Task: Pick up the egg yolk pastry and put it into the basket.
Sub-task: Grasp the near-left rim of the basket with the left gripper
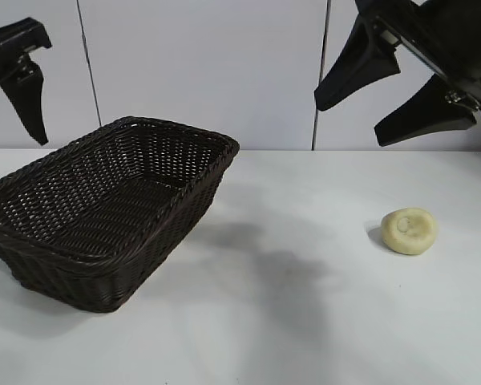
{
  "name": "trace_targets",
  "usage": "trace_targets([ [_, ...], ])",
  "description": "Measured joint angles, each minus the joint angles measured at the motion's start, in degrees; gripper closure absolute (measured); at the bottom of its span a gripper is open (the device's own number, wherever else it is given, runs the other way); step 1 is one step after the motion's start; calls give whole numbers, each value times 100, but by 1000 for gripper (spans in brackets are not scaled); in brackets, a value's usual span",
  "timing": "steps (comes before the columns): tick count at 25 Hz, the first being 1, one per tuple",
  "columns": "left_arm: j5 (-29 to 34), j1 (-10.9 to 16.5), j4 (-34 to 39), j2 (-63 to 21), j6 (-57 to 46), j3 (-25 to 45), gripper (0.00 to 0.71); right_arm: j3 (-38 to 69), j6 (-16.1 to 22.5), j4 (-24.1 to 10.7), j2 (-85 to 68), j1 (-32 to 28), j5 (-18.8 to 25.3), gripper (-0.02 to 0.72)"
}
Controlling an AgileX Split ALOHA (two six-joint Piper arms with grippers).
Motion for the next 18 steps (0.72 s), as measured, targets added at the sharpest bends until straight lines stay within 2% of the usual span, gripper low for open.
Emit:
trace_targets([
  [13,-947,11,13,1243,11,30,139,0,0,-5,0,0,0,136],
  [18,-1048,11,-58,1449,6,30,146,0,0,-80,0,0,0,136],
])
